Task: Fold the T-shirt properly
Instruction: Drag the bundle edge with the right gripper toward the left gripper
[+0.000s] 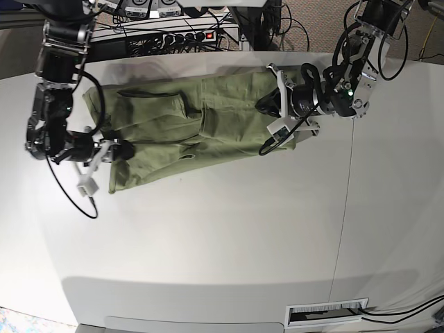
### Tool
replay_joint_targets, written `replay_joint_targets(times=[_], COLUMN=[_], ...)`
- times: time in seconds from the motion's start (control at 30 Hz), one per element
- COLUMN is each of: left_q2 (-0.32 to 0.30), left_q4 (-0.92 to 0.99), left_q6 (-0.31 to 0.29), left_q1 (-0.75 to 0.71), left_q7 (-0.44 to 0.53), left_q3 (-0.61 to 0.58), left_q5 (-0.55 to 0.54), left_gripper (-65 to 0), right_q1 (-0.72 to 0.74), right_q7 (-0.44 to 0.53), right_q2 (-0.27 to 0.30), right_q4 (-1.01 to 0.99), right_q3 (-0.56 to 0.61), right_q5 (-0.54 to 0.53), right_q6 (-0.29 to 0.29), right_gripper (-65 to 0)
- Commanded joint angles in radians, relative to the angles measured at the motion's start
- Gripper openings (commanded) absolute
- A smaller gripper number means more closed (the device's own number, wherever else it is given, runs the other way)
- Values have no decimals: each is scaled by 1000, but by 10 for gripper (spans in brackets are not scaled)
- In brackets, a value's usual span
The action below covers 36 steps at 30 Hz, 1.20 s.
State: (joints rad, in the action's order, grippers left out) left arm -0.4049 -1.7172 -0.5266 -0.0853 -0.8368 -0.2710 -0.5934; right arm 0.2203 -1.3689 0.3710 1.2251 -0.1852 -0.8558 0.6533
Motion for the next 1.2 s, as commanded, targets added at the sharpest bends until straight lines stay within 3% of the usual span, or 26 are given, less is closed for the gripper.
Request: replay_joint_targets(times=[0.0,0.13,0.3,0.43,0.57,0.83,1.17], left_q2=[-5,-5,-5,-5,-5,30,97], left_q4=[-12,-12,-12,-12,-12,-12,-12], left_q6=[-21,-35,-35,-35,-35,-76,-76], left_q1=[10,10,10,11,11,11,11], left_q7=[7,7,7,8,40,58,44], left_q3=[5,5,5,5,5,5,4], left_q5=[-5,-5,-5,-5,-5,-54,-9], left_gripper=[-650,-650,-650,-650,-650,-650,-650], right_q1=[7,7,7,7,8,37,82], right_q7=[-27,-27,-27,-27,-27,-27,-27], right_q2=[-10,-59,-61,-43,-23,-36,-132], right_q4=[5,5,5,5,5,7,70], right_q3=[3,3,3,3,3,3,3], right_q5=[19,23,27,26,27,-97,-184], right_q6=[1,1,-2,-2,-2,1,5], right_gripper=[-353,-354,-377,-489,-650,-650,-650])
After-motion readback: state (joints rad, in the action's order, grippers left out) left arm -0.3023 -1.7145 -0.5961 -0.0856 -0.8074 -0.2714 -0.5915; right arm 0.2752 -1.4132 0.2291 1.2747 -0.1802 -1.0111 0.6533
